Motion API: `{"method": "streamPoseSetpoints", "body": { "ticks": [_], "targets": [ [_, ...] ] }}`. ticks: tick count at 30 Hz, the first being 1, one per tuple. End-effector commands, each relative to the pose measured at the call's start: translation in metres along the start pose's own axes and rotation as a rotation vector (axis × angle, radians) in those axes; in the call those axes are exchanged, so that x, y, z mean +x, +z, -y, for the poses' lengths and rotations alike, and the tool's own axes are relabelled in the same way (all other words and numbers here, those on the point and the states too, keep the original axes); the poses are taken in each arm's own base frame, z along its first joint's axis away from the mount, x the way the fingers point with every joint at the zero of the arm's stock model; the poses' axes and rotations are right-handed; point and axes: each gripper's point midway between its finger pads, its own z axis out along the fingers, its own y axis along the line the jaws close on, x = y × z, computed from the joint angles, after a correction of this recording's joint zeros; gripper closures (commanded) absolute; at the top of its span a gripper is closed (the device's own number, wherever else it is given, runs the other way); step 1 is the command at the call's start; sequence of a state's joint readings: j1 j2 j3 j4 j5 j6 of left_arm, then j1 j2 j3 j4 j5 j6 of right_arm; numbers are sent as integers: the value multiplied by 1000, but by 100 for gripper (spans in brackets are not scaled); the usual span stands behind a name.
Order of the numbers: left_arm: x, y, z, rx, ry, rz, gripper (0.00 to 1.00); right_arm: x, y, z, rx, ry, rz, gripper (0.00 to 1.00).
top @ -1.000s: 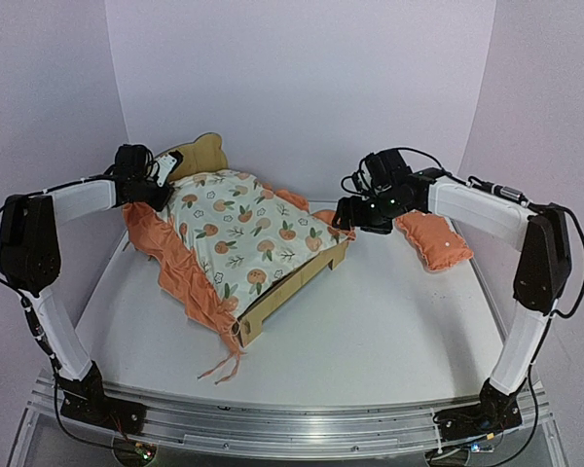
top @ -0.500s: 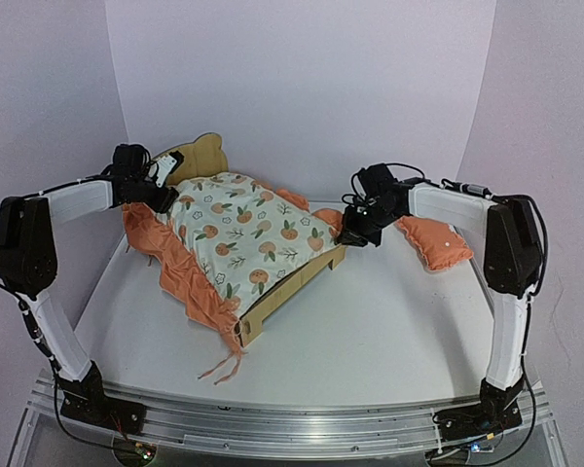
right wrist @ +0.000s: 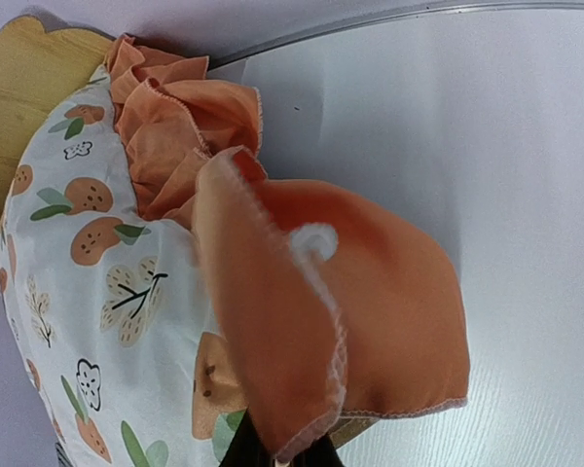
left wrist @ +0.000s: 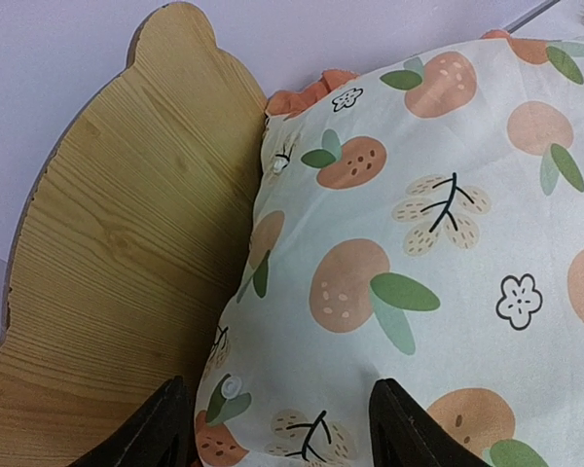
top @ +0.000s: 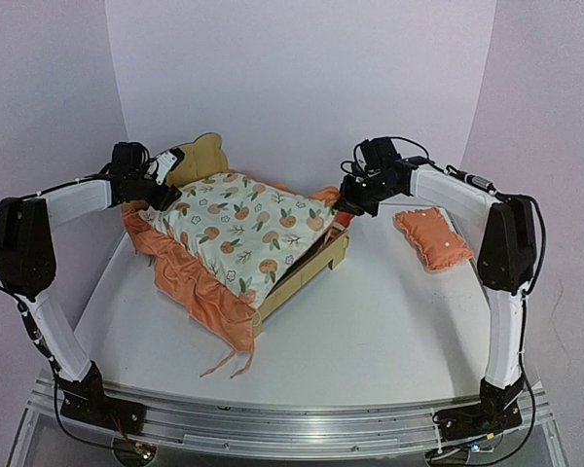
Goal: Set up the pet bed
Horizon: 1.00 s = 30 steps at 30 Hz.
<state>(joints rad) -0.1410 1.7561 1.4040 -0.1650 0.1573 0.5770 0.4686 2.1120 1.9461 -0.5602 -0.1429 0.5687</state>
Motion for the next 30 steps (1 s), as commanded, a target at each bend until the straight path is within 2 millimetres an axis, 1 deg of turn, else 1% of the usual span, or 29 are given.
{"method": "streamPoseSetpoints", "body": {
  "ticks": [1, 3, 5, 8, 10, 12, 13, 14, 15, 17, 18, 20, 22, 23, 26, 30],
  "targets": [
    [-42, -19, -8, 22, 21, 116, 34, -2, -8, 4, 19, -20, 26, 73],
    [-50, -32, 1, 74, 48, 144, 32, 1, -20, 10, 49, -41, 41, 64],
    [-58, -49, 17, 153, 82, 179, 30, 4, -36, 12, 66, -65, 57, 55],
    [-59, -74, 48, 297, 108, 203, 29, 8, -60, 12, 70, -90, 79, 49],
    [-56, -90, 77, 399, 125, 218, 29, 17, -70, 13, 64, -90, 69, 48],
    [-49, -105, 114, 513, 172, 220, 29, 27, -81, 8, 34, -93, 52, 47],
    [-43, -112, 137, 572, 216, 221, 29, 34, -85, 3, 10, -104, 37, 46],
    [-39, -120, 162, 628, 273, 232, 29, 44, -87, -5, -14, -126, 18, 46],
    [-33, -128, 178, 664, 323, 244, 29, 52, -89, -11, -27, -156, 4, 46],
    [-26, -145, 216, 753, 406, 288, 28, 75, -88, -27, -67, -237, -38, 45],
    [-23, -151, 230, 785, 438, 308, 28, 90, -87, -39, -100, -276, -69, 45],
    [-18, -160, 256, 845, 491, 339, 27, 110, -85, -54, -142, -322, -108, 45],
    [-16, -164, 277, 892, 516, 351, 28, 125, -82, -61, -159, -339, -123, 46],
    [-12, -165, 288, 916, 521, 348, 28, 128, -81, -66, -175, -338, -114, 46],
    [2, -167, 313, 976, 535, 330, 30, 143, -77, -74, -217, -342, -103, 47],
    [21, -169, 333, 1003, 616, 343, 30, 158, -74, -74, -223, -340, -107, 48]
  ]
}}
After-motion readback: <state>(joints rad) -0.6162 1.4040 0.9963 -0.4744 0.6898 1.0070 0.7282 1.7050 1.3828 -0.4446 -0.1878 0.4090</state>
